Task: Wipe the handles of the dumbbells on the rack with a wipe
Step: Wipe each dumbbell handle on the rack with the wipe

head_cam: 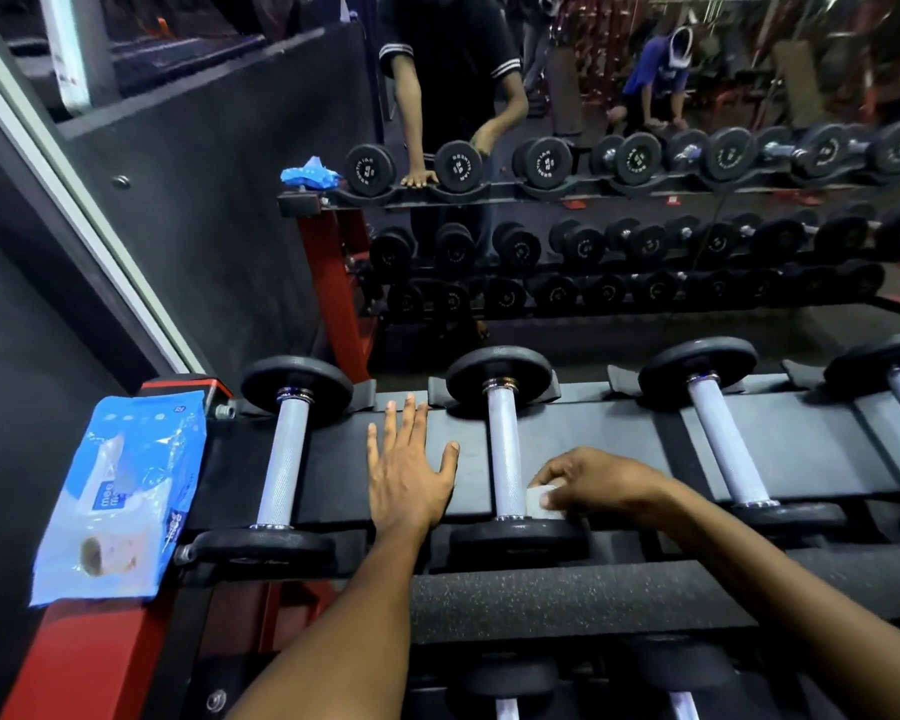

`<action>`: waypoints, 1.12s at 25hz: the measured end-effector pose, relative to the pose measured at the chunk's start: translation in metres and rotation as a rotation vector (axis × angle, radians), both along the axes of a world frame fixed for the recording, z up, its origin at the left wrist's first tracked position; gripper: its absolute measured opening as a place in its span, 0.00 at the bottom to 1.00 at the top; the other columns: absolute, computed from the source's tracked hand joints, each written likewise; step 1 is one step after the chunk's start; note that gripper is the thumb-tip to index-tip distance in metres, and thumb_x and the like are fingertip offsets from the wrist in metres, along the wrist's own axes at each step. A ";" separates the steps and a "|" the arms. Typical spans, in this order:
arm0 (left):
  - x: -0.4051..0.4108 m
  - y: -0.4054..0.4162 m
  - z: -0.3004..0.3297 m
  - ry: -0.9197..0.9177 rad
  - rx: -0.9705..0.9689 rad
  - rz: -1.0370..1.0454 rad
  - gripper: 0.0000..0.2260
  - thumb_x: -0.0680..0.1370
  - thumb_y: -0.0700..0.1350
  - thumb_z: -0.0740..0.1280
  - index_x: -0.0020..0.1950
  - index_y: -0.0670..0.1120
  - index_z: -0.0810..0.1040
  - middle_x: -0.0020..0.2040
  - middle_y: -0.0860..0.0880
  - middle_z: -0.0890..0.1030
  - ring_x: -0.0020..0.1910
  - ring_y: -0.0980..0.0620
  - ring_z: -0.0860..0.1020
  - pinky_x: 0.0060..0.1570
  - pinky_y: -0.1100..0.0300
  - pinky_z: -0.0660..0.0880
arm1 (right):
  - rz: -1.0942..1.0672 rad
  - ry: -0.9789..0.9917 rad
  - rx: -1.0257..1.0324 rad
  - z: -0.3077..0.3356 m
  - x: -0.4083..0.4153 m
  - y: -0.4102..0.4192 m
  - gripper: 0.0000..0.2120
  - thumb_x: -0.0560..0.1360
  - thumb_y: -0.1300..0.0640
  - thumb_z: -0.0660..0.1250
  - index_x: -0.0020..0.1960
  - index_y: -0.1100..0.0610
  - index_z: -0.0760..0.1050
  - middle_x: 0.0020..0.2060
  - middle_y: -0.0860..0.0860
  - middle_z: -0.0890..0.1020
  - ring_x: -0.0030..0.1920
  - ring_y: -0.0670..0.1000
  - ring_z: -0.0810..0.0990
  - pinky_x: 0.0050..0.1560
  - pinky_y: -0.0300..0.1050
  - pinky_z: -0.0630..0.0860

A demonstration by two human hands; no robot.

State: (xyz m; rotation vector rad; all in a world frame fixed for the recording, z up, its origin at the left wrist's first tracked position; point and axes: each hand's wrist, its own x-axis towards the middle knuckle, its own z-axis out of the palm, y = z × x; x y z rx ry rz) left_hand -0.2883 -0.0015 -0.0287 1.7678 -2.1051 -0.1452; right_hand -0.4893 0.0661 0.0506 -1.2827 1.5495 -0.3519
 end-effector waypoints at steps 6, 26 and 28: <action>0.000 -0.001 -0.001 -0.026 0.012 -0.004 0.32 0.80 0.62 0.49 0.80 0.50 0.46 0.80 0.53 0.46 0.78 0.54 0.40 0.75 0.53 0.34 | 0.222 0.370 -0.609 0.049 0.051 -0.011 0.09 0.74 0.61 0.64 0.51 0.56 0.80 0.39 0.50 0.81 0.42 0.50 0.77 0.39 0.38 0.69; -0.001 -0.003 -0.003 -0.018 0.007 0.006 0.36 0.74 0.65 0.40 0.80 0.50 0.47 0.80 0.53 0.44 0.78 0.52 0.38 0.75 0.53 0.33 | 1.165 0.814 -0.241 0.051 0.078 -0.040 0.14 0.76 0.64 0.62 0.60 0.56 0.78 0.49 0.55 0.81 0.42 0.50 0.77 0.31 0.32 0.64; -0.002 -0.004 -0.002 -0.040 0.016 0.009 0.38 0.73 0.65 0.36 0.80 0.50 0.47 0.80 0.53 0.45 0.78 0.51 0.38 0.74 0.53 0.34 | 1.018 0.656 -0.342 0.066 0.057 -0.033 0.13 0.76 0.64 0.63 0.58 0.56 0.79 0.49 0.53 0.82 0.43 0.48 0.78 0.36 0.34 0.67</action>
